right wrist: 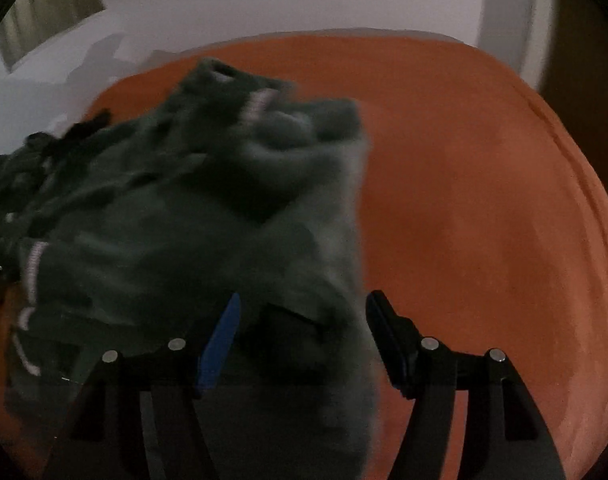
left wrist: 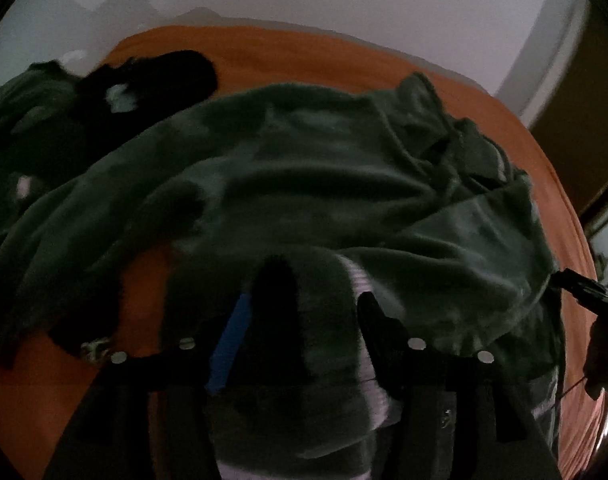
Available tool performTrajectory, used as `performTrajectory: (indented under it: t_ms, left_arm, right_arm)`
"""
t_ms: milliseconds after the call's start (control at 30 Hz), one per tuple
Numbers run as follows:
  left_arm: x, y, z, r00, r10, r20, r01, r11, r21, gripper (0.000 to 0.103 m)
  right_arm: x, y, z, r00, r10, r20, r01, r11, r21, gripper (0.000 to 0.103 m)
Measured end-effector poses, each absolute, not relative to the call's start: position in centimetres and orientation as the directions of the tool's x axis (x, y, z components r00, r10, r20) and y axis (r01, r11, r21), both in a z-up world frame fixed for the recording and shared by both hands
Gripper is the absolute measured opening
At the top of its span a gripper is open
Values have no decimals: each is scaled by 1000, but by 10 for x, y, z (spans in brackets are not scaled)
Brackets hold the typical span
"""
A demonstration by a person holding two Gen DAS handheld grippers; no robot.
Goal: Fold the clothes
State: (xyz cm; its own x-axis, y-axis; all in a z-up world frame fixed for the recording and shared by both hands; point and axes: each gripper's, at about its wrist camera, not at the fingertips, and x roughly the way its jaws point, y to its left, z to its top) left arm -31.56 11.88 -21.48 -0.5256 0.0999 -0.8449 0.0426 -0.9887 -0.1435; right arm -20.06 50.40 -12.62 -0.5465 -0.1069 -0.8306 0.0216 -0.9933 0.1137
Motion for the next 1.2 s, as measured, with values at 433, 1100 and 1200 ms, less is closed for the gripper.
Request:
performTrajectory:
  t_ms: [433,1100,1200]
  left_arm:
    - [-296,138,-191,-623,23,-782,30,-998,-54,4]
    - [-285,105,-199,-539,138,-831,92,-971,-220,56]
    - [-300,105,-220,-488,163,-857,107,-964,-244,56]
  right_arm:
    - [-206,518,-134,-635,59,-770,-33,-998,-49,9]
    - [-210,586,-106,-636,-179,-751,-97,-947,307,61]
    - [-237,589,-100,-626,-211,-751,-87,-938,337,62]
